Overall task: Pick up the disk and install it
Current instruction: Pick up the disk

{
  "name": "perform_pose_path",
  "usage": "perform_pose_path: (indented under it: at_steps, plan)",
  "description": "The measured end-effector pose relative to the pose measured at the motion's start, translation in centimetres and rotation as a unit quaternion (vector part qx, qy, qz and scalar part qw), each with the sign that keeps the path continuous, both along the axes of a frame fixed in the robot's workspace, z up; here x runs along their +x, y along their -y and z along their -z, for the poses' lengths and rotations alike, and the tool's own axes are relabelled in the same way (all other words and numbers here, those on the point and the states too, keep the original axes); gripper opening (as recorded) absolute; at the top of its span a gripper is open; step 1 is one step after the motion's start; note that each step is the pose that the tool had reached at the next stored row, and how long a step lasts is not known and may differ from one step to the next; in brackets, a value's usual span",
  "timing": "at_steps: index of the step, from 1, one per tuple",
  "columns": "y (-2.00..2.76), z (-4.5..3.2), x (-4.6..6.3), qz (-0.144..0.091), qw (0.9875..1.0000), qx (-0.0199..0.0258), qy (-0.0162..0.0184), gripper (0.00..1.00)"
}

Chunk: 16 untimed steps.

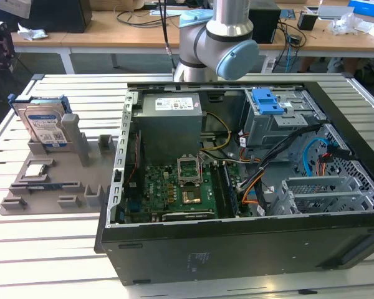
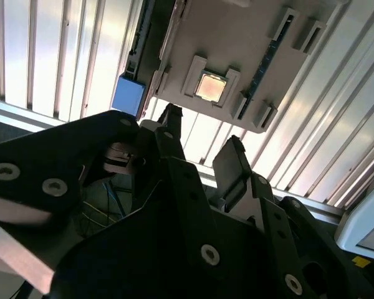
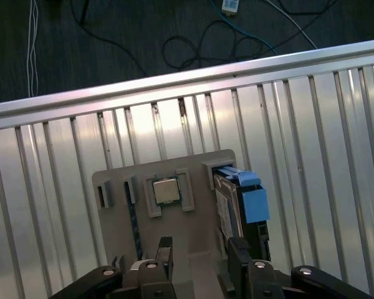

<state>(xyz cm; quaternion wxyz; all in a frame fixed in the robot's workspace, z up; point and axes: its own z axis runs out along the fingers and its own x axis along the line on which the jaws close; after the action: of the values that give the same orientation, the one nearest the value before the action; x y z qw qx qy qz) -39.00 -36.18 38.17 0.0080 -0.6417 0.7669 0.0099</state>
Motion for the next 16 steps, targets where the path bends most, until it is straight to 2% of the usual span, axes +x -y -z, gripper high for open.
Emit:
perform_pose_path:
  at_steps: [5, 7, 16]
  plan:
    - [-0.01, 0.01, 0.0, 0.000, 1.0000, 0.0000, 0.0000, 0.48]
    - [-0.19, 0.01, 0.0, 0.000, 1.0000, 0.0000, 0.0000, 0.48]
    - [-1.76, 0.10, 0.0, 0.000, 1.0000, 0.0000, 0.0000, 0.48]
